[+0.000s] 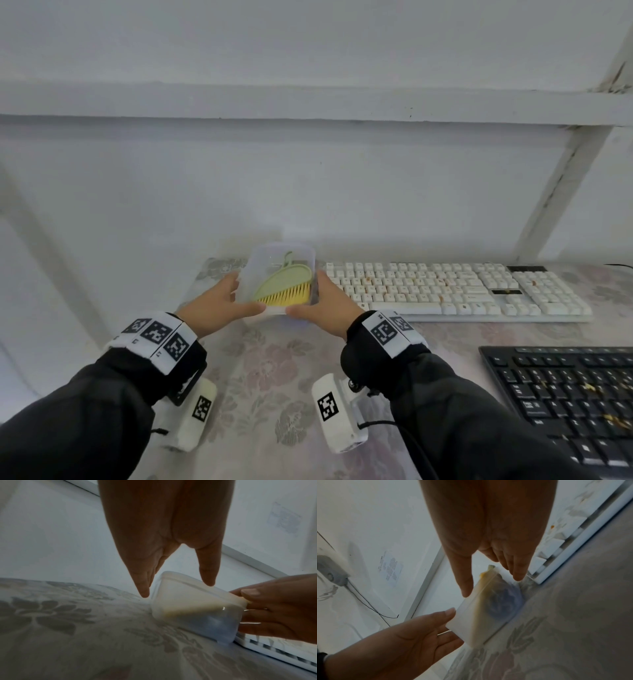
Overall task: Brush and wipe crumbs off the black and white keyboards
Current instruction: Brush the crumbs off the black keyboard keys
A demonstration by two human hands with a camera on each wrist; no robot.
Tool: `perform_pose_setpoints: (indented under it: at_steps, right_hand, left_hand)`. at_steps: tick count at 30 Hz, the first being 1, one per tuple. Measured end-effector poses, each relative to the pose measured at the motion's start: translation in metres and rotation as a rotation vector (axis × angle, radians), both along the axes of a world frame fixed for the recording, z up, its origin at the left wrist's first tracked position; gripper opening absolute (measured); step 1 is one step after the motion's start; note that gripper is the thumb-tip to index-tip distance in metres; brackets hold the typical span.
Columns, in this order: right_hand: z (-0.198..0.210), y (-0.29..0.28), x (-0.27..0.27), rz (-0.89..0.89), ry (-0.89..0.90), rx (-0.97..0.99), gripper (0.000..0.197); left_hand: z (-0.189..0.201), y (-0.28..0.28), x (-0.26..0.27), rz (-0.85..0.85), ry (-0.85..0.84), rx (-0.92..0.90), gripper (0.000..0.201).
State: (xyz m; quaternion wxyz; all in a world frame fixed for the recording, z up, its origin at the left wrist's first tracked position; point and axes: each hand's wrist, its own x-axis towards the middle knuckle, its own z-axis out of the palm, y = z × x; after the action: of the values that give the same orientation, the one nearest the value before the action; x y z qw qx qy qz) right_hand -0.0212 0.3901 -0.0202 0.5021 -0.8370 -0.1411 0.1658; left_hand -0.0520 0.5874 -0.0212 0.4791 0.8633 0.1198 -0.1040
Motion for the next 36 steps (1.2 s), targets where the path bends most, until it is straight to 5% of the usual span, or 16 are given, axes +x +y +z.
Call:
perform_pose_setpoints:
  at_steps: [3, 7, 12, 17, 20, 26, 33, 36]
  right_hand:
    - [-0.001, 0.003, 0.001, 0.013, 0.002, 0.014, 0.052]
    - [-0.004, 0.006, -0.002, -0.003, -0.021, -0.001, 0.057]
    - [-0.003, 0.005, -0.016, 0.007, -0.046, 0.014, 0.053]
    - [0.006, -0.005, -0.049, 0.067, -0.067, 0.031, 0.045]
    - [0.008, -0.012, -0.071, 0.109, -0.093, -0.016, 0.047]
    - [0.005, -0.026, -0.114, 0.182, -0.111, -0.141, 0.057]
    - [0.005, -0.036, -0.152, 0.251, -0.117, -0.185, 0.064]
    - [0.004, -0.038, -0.163, 0.279, -0.103, -0.198, 0.068]
  left_hand:
    - [0.000, -0.004, 0.001, -0.017, -0.008, 0.008, 0.044]
    - [0.003, -0.001, -0.004, -0.047, -0.032, -0.006, 0.074]
    - [0.007, -0.001, -0.021, -0.081, -0.023, -0.014, 0.068]
    - [0.011, -0.002, -0.053, -0.076, 0.015, 0.033, 0.101]
    - [0.012, -0.007, -0.080, -0.067, 0.035, 0.030, 0.098]
    - [0.008, -0.008, -0.135, -0.059, 0.031, 0.021, 0.126]
    - [0.013, -0.022, -0.181, -0.061, 0.009, 0.012, 0.115]
    - [0.013, -0.025, -0.194, -0.034, -0.010, 0.020, 0.096]
